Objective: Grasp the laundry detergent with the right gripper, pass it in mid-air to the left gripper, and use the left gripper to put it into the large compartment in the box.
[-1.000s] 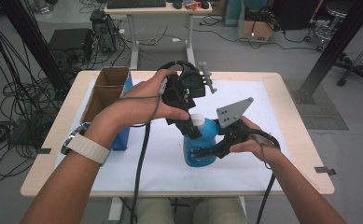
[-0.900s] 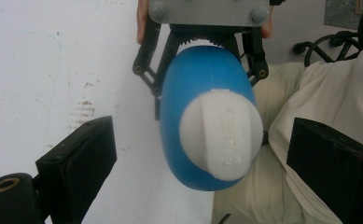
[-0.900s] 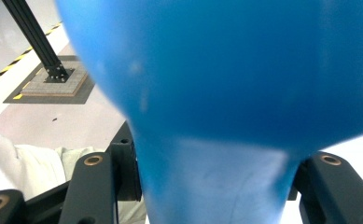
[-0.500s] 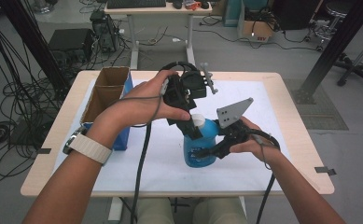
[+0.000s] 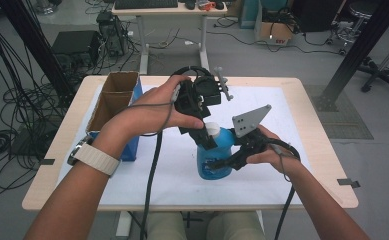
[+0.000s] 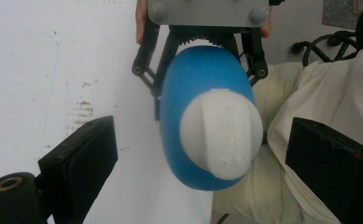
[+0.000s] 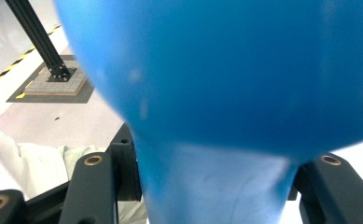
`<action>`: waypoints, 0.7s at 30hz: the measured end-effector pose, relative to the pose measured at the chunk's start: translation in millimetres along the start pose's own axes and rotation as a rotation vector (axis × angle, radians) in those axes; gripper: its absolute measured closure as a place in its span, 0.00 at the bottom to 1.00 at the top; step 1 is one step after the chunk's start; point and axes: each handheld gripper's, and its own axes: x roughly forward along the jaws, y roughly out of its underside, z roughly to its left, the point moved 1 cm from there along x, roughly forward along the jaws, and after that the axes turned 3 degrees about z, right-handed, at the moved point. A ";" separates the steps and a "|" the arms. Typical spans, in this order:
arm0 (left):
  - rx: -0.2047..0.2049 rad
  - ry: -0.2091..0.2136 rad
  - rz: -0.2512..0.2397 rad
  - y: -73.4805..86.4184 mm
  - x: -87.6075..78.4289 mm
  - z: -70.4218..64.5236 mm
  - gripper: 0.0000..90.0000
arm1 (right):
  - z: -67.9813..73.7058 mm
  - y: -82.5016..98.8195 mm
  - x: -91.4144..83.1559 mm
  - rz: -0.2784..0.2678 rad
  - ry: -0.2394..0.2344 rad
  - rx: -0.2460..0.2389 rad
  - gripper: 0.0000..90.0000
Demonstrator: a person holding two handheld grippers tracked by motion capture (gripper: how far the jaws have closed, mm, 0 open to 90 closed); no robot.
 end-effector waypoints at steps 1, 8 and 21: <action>0.000 0.000 0.000 0.0 0.0 0.0 0.10 | 0.0 0.0 0.0 0.000 0.000 0.000 0.48; 0.000 -0.001 -0.001 0.9 -0.3 1.0 0.11 | -2.2 0.6 0.5 -0.002 -0.001 -0.019 0.48; -0.001 -0.007 0.002 -0.3 -0.5 0.9 0.11 | -2.8 0.4 -1.1 -0.005 0.003 -0.004 0.48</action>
